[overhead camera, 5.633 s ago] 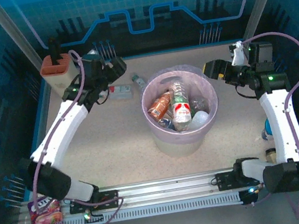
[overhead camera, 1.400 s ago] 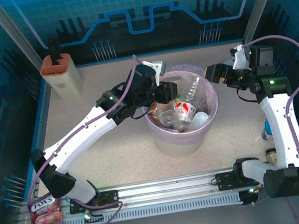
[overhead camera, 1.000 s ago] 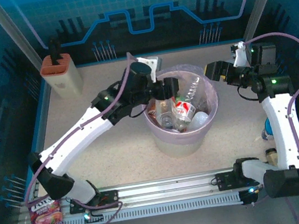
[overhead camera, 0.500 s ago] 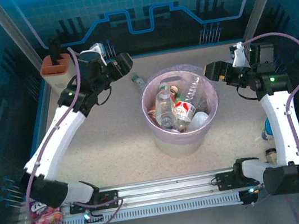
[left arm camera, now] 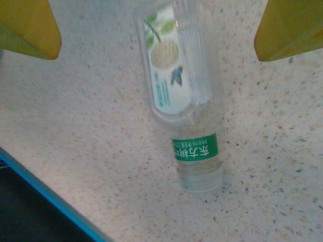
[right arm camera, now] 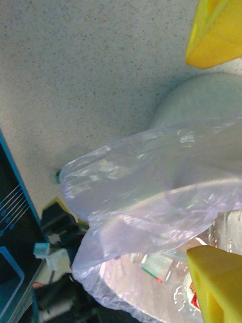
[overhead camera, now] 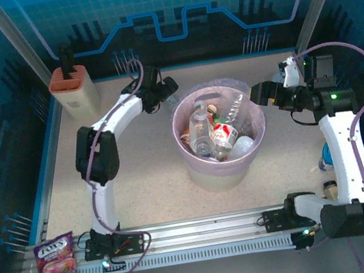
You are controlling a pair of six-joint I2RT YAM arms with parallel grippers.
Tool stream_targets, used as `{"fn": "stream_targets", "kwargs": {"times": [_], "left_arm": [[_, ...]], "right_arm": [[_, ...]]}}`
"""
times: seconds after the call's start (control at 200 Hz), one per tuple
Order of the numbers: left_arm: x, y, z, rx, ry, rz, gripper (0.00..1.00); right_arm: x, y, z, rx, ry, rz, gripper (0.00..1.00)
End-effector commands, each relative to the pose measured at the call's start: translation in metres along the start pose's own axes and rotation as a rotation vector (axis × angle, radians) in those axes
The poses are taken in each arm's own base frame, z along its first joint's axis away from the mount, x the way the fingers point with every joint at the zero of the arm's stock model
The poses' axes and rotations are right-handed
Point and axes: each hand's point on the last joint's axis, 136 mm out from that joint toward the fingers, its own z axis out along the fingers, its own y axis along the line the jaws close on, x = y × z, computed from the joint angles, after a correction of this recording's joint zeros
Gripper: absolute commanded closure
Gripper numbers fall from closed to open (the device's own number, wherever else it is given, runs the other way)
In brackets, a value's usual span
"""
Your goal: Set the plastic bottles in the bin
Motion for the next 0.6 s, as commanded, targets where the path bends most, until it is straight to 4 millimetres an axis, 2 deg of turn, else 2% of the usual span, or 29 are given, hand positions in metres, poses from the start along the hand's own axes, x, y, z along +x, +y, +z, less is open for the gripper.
{"fn": "stream_targets", "kwargs": {"times": [0.0,0.155,0.29,0.4,0.595], "left_arm": [[0.01,-0.001,0.021,-0.033,0.053,-0.016,0.01],[0.031,0.01,0.051,-0.067,0.099,-0.032,0.01],[0.042,0.017,0.069,-0.07,0.134,-0.059,0.01],[0.046,0.022,0.073,-0.082,0.137,-0.068,0.12],[0.038,0.02,0.064,-0.052,0.107,-0.089,0.31]], "right_arm": [[0.015,0.0,-0.005,0.014,0.047,-0.023,0.07],[0.019,-0.004,-0.003,0.025,0.067,-0.031,0.07],[0.018,-0.003,-0.002,0.019,0.066,-0.032,0.07],[0.017,-0.002,-0.003,0.018,0.061,-0.033,0.07],[0.016,0.0,-0.002,0.006,0.054,-0.022,0.08]]}}
